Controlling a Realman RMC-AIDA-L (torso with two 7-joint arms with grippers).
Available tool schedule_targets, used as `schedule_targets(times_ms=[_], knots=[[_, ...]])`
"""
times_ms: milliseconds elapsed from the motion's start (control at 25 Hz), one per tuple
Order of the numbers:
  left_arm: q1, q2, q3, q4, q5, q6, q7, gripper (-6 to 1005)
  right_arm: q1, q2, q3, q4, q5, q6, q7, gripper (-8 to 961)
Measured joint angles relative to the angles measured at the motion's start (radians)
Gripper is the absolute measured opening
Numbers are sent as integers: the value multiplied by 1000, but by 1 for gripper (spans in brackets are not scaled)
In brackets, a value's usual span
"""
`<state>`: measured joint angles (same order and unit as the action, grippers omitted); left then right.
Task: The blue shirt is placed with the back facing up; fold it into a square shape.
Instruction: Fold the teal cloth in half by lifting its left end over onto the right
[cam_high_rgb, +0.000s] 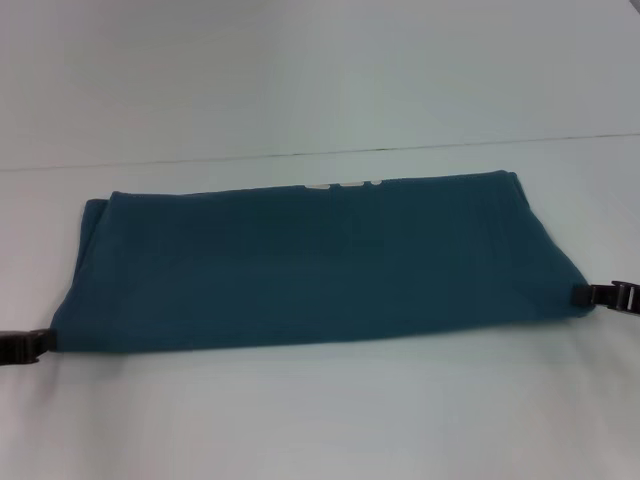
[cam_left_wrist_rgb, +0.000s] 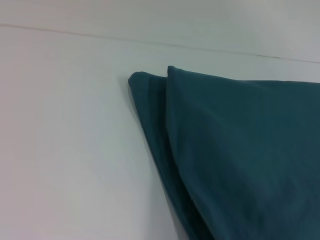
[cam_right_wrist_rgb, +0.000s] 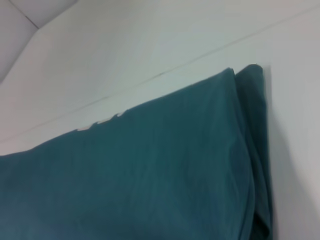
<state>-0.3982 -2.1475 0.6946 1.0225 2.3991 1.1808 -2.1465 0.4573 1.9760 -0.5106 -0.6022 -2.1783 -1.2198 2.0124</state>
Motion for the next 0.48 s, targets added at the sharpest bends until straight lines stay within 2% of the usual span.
schedule_targets(times_ms=[480], knots=[[2, -2, -7, 10, 1, 16, 3, 0, -6, 3, 4, -1, 4, -3, -6, 90]])
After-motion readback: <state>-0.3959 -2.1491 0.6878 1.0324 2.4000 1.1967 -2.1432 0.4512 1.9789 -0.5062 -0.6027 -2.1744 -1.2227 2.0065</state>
